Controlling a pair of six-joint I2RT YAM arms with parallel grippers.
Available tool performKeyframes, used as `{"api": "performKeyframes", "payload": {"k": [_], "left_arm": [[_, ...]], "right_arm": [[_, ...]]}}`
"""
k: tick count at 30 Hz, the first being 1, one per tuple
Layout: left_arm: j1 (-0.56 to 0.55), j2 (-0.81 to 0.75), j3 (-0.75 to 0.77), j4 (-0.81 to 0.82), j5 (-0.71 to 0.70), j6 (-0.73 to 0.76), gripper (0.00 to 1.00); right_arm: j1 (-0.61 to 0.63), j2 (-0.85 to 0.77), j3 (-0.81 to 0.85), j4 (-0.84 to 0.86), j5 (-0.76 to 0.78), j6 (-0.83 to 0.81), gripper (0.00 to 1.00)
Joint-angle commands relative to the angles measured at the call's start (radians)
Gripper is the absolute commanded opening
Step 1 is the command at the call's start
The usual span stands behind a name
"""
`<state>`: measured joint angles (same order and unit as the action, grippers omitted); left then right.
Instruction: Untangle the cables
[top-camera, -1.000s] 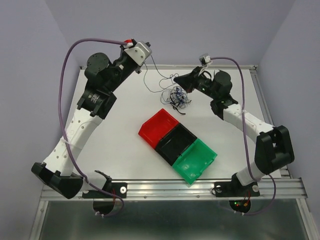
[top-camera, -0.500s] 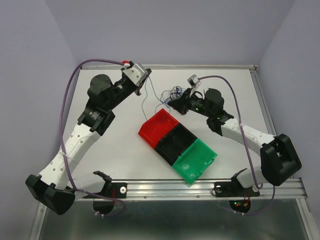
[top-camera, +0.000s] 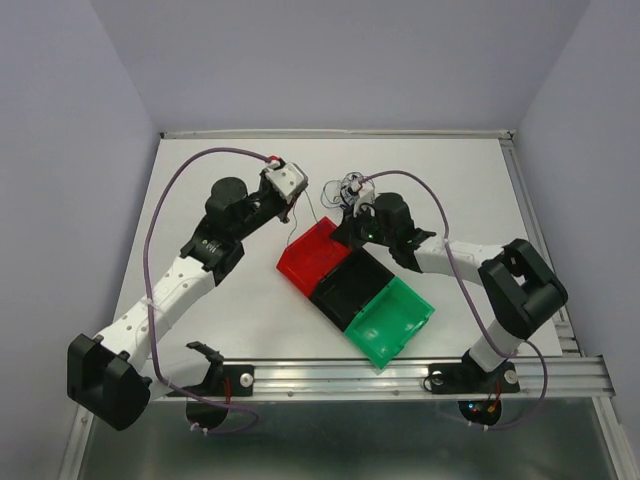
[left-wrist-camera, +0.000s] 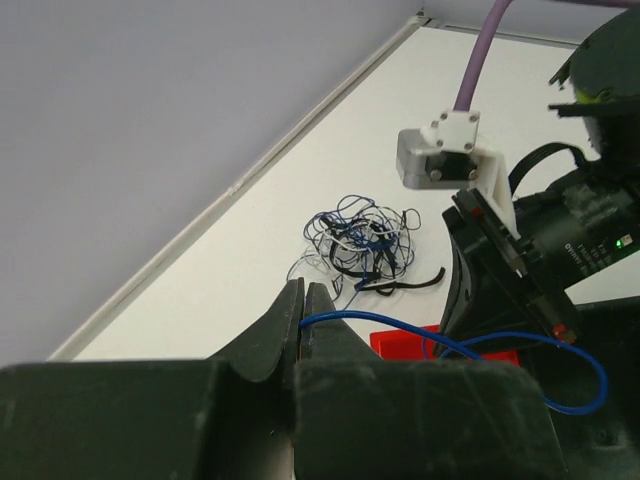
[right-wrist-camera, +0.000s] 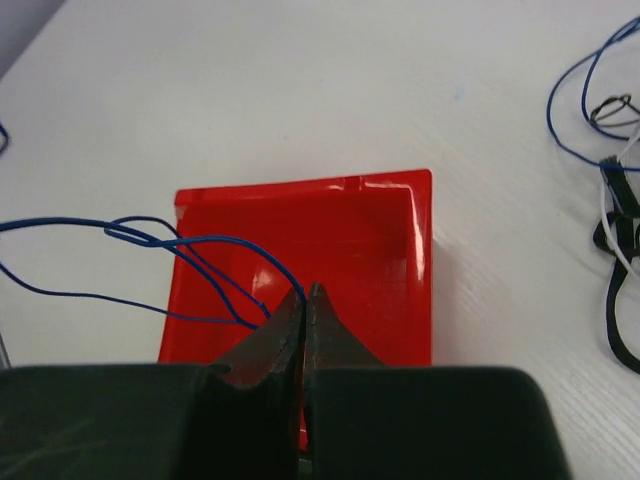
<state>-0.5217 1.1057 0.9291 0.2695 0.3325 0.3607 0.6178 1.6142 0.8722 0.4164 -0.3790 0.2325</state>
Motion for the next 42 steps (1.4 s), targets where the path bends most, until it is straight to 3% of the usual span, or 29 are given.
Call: {"api": "performKeyframes", "payload": {"k": [1,3,7,9,12,15,23,29,34,42], "left_arm": [[-0.003,-0.032,-0.032,0.111,0.010,-0.014,0.00],[-0.003,-0.043,-0.064,0.116,0.023,-0.017,0.00],[-0.003,-0.032,-0.102,0.125,-0.003,-0.008,0.00],[-0.003,-0.029,-0.122,0.129,-0.009,-0.005,0.00],[-0.003,-0.018,-0.141,0.129,-0.013,-0.002,0.00],[-0.001,-0.003,-0.157,0.132,-0.024,0.000,0.00],[-0.003,0.042,-0.188,0.129,-0.035,0.023,0.00],[-0.029,0.117,-0.173,0.045,0.008,0.102,0.00],[-0.054,0.157,-0.170,0.010,-0.093,0.127,0.00],[-0.054,0.212,-0.147,0.000,-0.119,0.119,0.00]], "right_arm": [[0.022,0.038,0.050,-0.019,0.035,-0.056,0.01],[0.023,0.052,0.051,-0.022,0.040,-0.061,0.01],[0.026,0.053,0.057,-0.030,0.086,-0.067,0.21],[0.026,0.038,0.065,-0.034,0.098,-0.070,0.24],[0.026,0.000,0.106,-0.077,0.103,-0.076,0.37],[0.028,-0.040,0.123,-0.111,0.123,-0.081,0.67],[0.026,-0.186,0.094,-0.139,0.261,-0.091,0.68],[0.026,-0.235,0.191,-0.208,0.371,-0.078,0.64],[0.028,-0.224,0.218,-0.255,0.180,-0.099,0.63],[0.028,-0.269,0.001,-0.159,-0.027,-0.202,0.62]]}}
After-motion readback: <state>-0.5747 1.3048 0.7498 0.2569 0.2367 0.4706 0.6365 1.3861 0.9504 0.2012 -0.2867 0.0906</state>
